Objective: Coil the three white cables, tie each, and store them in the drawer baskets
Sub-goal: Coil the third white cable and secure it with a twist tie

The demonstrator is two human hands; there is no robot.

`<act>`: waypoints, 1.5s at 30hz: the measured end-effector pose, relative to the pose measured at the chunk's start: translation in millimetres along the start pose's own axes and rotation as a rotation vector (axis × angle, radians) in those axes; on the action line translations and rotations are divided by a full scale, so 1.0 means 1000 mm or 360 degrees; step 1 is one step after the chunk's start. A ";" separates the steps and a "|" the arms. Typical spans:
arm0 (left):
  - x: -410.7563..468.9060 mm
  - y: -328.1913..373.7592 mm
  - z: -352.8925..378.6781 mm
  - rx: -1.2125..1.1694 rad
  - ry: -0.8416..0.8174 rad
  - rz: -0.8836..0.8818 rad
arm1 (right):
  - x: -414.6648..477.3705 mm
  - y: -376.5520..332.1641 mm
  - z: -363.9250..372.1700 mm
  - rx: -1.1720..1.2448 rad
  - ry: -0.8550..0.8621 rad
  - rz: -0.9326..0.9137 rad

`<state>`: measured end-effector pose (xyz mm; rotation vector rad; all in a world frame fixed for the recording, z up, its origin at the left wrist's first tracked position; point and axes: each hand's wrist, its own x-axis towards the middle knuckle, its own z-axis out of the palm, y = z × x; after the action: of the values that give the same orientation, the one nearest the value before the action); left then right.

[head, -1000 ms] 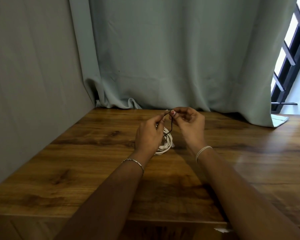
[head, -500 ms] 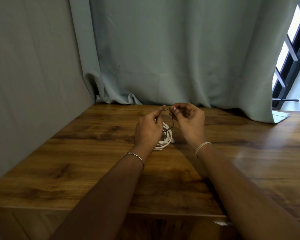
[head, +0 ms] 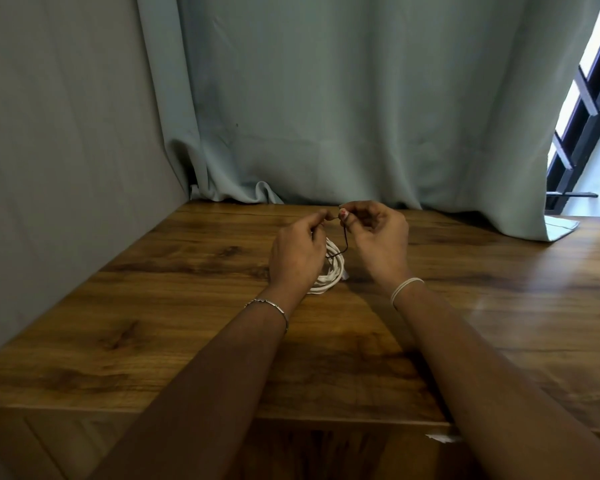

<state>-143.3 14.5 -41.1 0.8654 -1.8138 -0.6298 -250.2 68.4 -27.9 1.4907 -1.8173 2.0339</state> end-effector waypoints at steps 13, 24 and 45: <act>0.002 -0.001 0.001 -0.0053 0.0042 0.0057 | 0.001 0.001 0.000 0.0089 -0.0010 0.0077; 0.002 -0.002 0.001 0.0001 -0.0015 0.0050 | -0.001 -0.001 0.002 0.0211 0.0016 0.0100; 0.003 -0.003 0.003 -0.0083 -0.0103 0.0169 | -0.002 -0.002 0.001 0.0442 -0.0149 0.0309</act>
<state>-146.3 10.0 -43.0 0.7160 -1.8794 -0.6407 -247.5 69.6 -28.1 1.5508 -1.8402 2.4345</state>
